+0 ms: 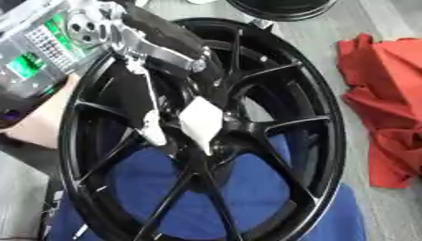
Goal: Pull the pin out of the wheel hub.
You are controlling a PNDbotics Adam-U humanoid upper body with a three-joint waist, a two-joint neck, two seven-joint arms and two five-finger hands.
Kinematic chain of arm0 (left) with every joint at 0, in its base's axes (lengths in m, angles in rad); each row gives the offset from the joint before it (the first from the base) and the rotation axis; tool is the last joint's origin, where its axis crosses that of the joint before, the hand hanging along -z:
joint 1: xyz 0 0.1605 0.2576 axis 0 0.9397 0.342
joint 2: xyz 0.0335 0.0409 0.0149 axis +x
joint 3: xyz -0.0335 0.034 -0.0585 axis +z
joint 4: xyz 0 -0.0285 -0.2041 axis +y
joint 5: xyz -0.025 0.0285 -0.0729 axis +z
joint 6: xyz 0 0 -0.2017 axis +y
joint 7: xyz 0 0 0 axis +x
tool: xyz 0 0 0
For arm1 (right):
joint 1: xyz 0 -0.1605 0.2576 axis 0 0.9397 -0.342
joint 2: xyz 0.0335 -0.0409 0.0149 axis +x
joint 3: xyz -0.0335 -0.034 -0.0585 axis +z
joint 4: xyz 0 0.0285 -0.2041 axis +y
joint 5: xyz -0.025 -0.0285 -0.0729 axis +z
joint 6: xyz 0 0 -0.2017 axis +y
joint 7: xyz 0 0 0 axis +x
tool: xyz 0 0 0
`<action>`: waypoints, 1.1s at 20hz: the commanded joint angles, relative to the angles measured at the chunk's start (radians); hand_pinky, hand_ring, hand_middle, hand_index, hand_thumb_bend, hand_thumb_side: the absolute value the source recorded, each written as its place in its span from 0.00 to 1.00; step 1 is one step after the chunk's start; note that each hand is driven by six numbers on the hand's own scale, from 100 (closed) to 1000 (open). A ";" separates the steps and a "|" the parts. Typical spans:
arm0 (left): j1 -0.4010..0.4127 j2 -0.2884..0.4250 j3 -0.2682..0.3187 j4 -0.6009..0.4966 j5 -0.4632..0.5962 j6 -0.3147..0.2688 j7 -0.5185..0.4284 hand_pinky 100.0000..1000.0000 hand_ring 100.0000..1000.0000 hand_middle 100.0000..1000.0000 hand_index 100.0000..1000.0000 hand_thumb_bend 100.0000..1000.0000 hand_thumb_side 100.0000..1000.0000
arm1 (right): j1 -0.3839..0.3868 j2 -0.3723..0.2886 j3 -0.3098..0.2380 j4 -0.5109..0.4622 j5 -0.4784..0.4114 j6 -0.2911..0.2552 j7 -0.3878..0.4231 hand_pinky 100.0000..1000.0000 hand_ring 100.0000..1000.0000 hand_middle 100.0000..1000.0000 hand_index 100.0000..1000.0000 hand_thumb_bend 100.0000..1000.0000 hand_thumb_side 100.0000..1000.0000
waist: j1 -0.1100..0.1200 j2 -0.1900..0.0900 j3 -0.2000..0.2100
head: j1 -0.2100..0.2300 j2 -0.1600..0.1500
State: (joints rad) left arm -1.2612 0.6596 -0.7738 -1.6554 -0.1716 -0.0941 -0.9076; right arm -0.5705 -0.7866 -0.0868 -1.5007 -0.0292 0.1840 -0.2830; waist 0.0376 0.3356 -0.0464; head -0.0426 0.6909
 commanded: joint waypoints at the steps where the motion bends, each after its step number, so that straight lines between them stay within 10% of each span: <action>1: -0.027 0.005 -0.001 -0.020 -0.004 0.000 0.001 0.77 0.70 0.56 0.76 0.56 0.20 | -0.008 -0.021 -0.017 -0.009 -0.007 -0.003 -0.006 0.74 0.60 0.65 0.65 0.00 0.75 | -0.004 -0.019 -0.001 | 0.004 -0.013; 22: -0.027 0.004 0.041 -0.043 -0.022 0.099 0.001 0.58 0.45 0.26 0.44 0.27 0.00 | -0.001 -0.020 -0.028 -0.005 -0.010 -0.008 -0.023 0.74 0.59 0.65 0.65 0.00 0.75 | 0.002 -0.029 -0.012 | 0.020 -0.009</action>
State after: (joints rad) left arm -1.2661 0.6521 -0.7599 -1.6841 -0.1922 -0.0058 -0.9090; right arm -0.5621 -0.7791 -0.0991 -1.5000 -0.0375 0.1775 -0.3014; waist 0.0441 0.3347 -0.0555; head -0.0259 0.6910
